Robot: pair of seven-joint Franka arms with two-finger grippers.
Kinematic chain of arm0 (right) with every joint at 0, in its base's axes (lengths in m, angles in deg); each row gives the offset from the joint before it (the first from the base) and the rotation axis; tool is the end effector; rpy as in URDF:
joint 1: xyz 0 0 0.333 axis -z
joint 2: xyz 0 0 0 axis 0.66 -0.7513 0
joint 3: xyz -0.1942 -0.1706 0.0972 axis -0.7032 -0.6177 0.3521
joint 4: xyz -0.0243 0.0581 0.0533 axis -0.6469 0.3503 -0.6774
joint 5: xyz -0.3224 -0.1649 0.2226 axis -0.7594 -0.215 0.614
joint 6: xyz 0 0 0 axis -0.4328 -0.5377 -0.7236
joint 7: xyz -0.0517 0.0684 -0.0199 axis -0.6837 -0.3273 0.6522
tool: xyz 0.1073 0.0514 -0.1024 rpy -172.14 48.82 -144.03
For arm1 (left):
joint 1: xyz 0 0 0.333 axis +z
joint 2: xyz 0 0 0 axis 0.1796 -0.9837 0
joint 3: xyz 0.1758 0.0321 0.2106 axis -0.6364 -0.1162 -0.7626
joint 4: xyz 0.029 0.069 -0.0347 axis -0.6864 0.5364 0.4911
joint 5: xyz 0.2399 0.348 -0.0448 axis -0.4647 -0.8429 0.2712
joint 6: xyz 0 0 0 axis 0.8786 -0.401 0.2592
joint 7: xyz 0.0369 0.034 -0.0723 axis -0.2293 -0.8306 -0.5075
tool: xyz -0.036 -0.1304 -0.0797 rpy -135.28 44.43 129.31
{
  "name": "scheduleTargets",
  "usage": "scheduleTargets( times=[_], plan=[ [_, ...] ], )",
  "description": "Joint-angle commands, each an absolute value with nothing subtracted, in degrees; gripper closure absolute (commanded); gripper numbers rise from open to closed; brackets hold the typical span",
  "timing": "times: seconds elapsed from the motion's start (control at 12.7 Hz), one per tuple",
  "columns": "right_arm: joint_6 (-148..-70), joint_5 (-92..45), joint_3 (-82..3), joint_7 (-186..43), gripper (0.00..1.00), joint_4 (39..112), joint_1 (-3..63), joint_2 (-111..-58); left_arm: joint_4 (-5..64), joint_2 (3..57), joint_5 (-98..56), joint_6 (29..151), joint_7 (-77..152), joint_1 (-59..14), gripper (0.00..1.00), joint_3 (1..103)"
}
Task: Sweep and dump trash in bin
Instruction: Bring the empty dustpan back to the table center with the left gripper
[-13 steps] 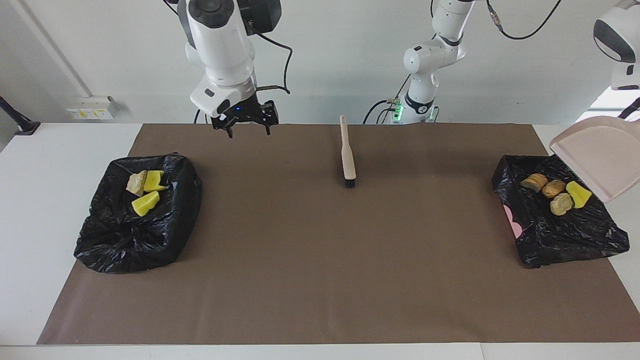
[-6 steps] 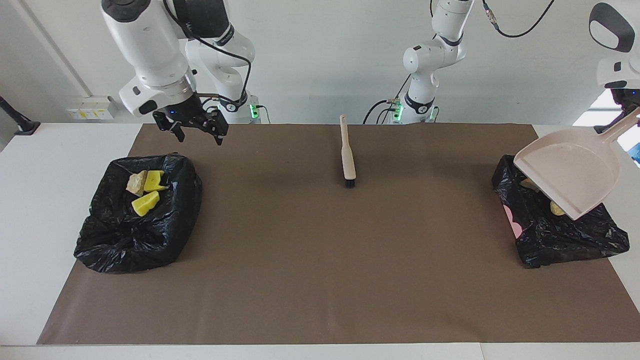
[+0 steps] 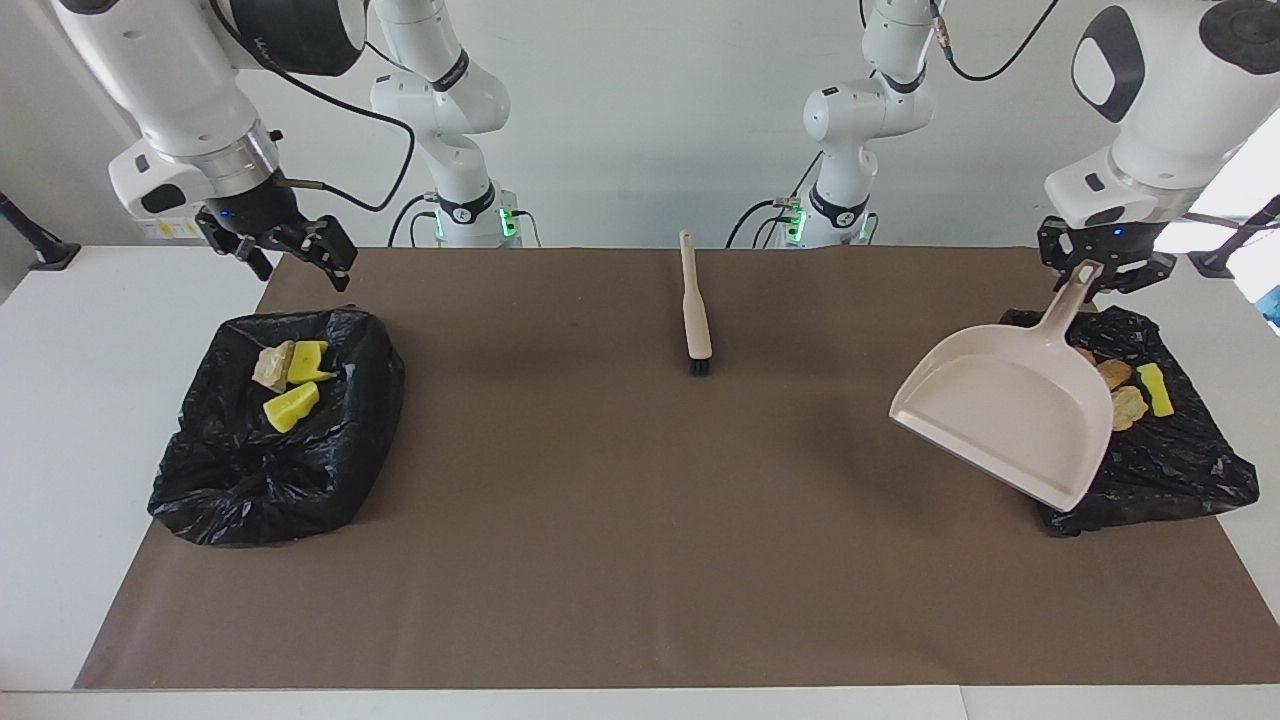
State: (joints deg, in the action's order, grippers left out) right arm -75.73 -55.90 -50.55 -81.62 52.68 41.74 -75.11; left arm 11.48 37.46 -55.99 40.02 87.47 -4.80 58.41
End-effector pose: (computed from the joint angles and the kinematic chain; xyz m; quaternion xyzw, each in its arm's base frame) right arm 0.5992 -0.0511 0.5475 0.9978 -0.0600 -0.0228 0.0159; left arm 0.5906 -0.0075 0.4989 -0.9416 0.3234 0.0675 0.0650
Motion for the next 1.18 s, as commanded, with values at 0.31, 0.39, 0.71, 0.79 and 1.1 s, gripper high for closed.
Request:
scheduleTargets(
  times=[0.31, 0.39, 0.71, 0.79, 1.1],
  plan=[
    [-75.78, -53.37, -51.29, -82.9, 0.0, 56.71, 42.09, -67.9, 23.5, 37.06, -47.27, 60.78, 53.56, -20.7, 1.0, 57.47],
    [-76.13, -53.37, -51.2, -82.9, 0.0, 58.3, 42.09, -66.93, 24.29, 36.79, -46.75, 63.67, 51.36, -22.02, 1.0, 57.47],
    [-75.6, -53.46, -50.32, -83.25, 0.0, 58.41, 42.18, -66.83, 24.57, 29.25, -45.07, 74.13, 36.6, -32.03, 1.0, 57.38],
    [-75.43, -53.46, -49.97, -83.25, 0.0, 58.76, 42.18, -66.49, 24.57, 28.1, -45.07, 75.64, 36.49, -32.84, 1.0, 57.38],
    [-76.04, -53.55, -49.88, -82.82, 0.0, 60.08, 41.74, -65.78, 24.48, 24.49, -45.07, 80.83, 36.57, -35.39, 1.0, 57.38]
  ],
)
